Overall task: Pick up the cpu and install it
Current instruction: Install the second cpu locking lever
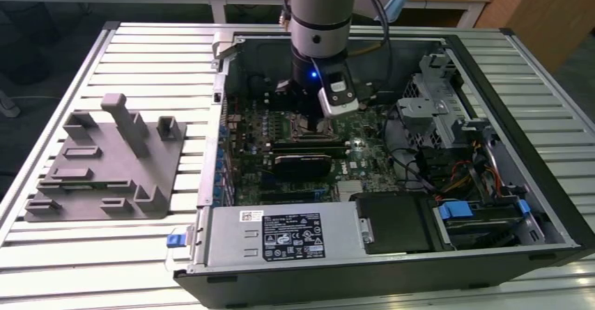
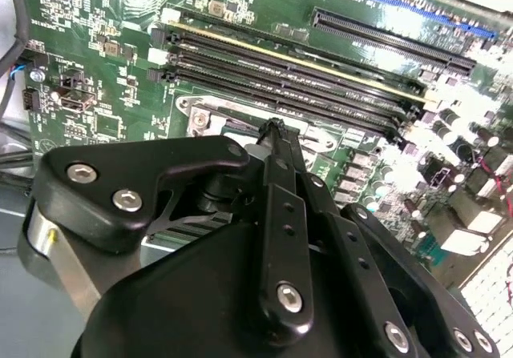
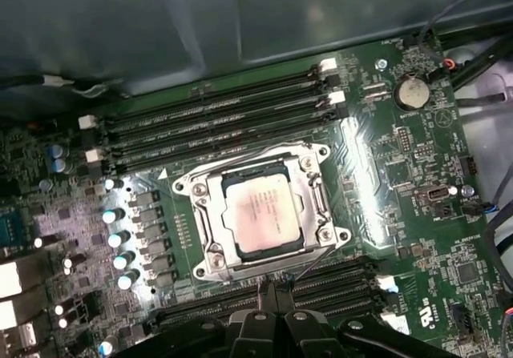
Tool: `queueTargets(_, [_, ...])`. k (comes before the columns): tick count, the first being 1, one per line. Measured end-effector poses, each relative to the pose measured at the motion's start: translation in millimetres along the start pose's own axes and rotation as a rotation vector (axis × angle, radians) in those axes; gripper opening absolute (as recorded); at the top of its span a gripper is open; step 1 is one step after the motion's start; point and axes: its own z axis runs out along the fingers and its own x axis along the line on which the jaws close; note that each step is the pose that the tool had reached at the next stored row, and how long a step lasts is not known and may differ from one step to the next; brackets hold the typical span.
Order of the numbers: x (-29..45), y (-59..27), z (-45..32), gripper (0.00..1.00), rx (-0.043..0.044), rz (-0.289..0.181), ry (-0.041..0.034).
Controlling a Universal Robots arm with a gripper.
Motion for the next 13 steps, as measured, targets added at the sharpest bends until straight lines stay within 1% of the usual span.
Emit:
queueTargets(8, [1.6, -4.2, 2.3, 0.11, -0.0019, -0.052, 0.002])
queueTargets(13, [2.1, -4.6, 3.8, 0.11, -0.0028, -0.108, 0.0044])
